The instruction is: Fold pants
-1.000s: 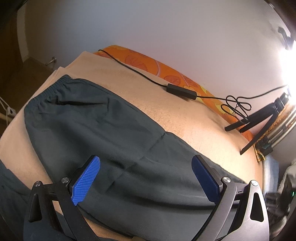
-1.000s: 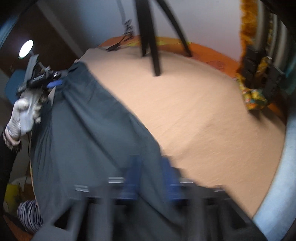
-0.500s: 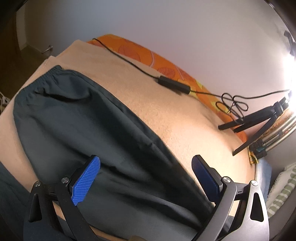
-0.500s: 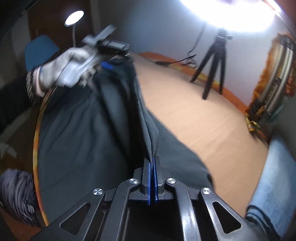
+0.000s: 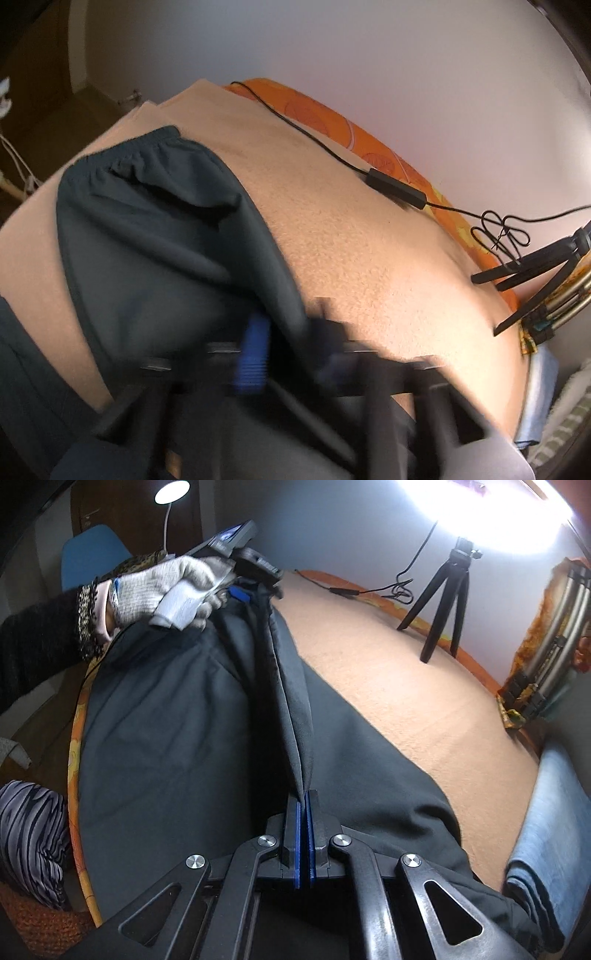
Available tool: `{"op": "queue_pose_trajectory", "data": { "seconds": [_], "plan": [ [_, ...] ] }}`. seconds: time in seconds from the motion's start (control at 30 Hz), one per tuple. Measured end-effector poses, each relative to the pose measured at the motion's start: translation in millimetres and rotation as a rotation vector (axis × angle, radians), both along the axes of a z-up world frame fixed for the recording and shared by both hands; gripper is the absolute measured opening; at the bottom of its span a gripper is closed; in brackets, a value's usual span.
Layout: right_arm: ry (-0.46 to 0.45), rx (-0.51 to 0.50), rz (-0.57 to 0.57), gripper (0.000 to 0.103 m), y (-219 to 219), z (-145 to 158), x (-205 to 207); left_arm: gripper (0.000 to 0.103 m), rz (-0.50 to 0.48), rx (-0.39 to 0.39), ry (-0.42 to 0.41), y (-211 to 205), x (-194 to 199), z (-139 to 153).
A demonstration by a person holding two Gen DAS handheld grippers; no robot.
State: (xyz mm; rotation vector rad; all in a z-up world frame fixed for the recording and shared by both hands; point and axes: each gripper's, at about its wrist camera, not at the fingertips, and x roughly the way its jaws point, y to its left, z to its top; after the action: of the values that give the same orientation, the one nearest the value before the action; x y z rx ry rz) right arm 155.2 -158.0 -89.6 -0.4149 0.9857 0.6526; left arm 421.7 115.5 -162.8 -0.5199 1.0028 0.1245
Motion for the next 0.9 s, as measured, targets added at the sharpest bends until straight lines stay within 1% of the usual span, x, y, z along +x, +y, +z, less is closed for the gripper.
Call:
{"op": "queue_pose_trajectory", "data": {
  "seconds": [0.1,0.23,0.3,0.37,0.43,0.53,0.63,0.7,0.8,0.9],
  "plan": [
    [-0.011,0.005,-0.017,0.0,0,5,-1,0.006,0.021,-0.064,-0.051,12,-9,2],
    [-0.047,-0.011,-0.038,0.0,3,13,0,0.005,-0.001,-0.089,-0.115,16,-27,17],
    [-0.065,-0.01,-0.049,0.0,3,20,-2,0.005,-0.005,-0.09,-0.156,22,-42,30],
    [-0.081,-0.007,-0.054,0.0,1,30,-7,0.005,-0.009,-0.113,-0.199,30,-62,41],
    [-0.097,-0.001,-0.053,0.0,0,41,-15,0.005,-0.021,-0.111,-0.225,33,-81,48],
    [-0.115,-0.002,-0.034,0.0,-1,56,-34,0.005,-0.044,-0.109,-0.258,38,-120,55],
    [-0.128,-0.02,-0.001,0.0,3,65,-61,0.005,-0.037,-0.128,-0.266,45,-152,52],
    [-0.112,-0.023,0.01,0.0,4,64,-79,0.005,-0.032,-0.136,-0.262,46,-172,47],
    [-0.09,-0.048,0.03,0.0,7,56,-104,0.005,-0.04,-0.125,-0.247,45,-202,42],
    [-0.052,-0.072,0.032,0.0,5,41,-124,0.005,-0.053,-0.097,-0.229,36,-222,38]
  ]
}}
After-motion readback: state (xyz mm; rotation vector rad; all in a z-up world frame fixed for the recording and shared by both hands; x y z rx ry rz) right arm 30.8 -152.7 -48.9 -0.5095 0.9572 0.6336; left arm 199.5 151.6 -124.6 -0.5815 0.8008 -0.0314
